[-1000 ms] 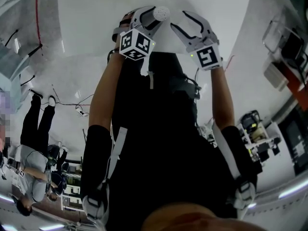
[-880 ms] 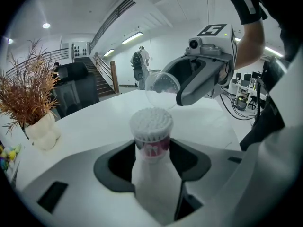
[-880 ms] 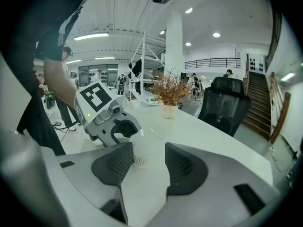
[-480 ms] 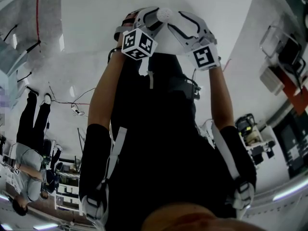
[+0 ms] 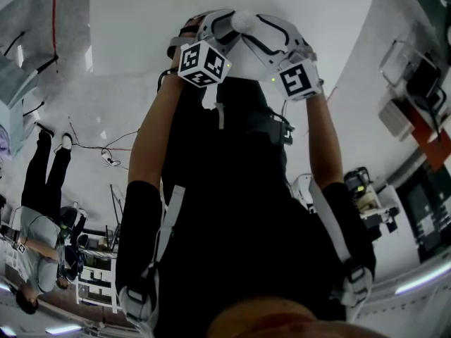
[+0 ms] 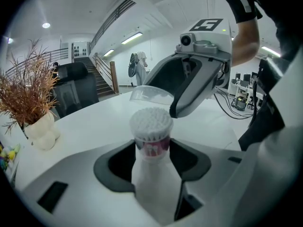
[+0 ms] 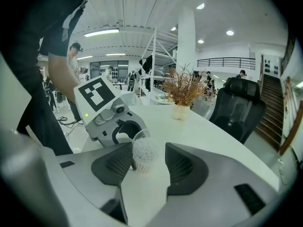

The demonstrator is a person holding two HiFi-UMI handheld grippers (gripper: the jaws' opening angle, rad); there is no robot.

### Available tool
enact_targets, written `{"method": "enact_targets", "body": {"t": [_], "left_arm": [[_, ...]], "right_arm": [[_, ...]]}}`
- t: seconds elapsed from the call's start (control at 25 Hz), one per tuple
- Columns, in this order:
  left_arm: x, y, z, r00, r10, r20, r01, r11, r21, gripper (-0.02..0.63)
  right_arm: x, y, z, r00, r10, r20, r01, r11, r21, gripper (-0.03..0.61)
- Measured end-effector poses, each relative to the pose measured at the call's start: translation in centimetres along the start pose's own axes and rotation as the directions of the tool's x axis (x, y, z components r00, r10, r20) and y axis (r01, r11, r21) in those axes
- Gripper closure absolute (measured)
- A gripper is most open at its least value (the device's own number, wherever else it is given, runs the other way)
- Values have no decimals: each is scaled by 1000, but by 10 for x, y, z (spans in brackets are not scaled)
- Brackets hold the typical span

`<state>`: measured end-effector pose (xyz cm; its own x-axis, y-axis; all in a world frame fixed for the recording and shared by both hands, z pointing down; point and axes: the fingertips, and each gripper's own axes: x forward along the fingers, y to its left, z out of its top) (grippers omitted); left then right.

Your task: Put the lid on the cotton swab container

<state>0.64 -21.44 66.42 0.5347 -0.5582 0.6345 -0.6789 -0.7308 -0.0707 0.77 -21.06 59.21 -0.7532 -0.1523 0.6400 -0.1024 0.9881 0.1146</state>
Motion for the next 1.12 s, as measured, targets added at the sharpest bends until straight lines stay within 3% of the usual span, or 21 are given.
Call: {"method": "enact_targets", "body": {"t": [0.32, 0.64, 0.84, 1.12], "left_arm": [[-1, -1, 0, 1000, 2, -2, -2, 1000, 2, 387], [-1, 1, -2, 1000, 0, -5, 0, 1000, 3, 387], [-2, 1, -2, 1000, -4, -5, 4, 1000, 3, 387], [0, 4, -1, 1000, -7, -10, 7, 1000, 12, 387]], "right_arm": [[2, 5, 2, 993, 117, -15, -116, 992, 43, 365], [9, 4, 2, 990, 140, -27, -137, 985, 105, 365], [11, 2, 3, 989, 132, -61, -121, 980, 157, 365], [15, 1, 2, 985, 62, -162, -34, 985, 171, 367]]}}
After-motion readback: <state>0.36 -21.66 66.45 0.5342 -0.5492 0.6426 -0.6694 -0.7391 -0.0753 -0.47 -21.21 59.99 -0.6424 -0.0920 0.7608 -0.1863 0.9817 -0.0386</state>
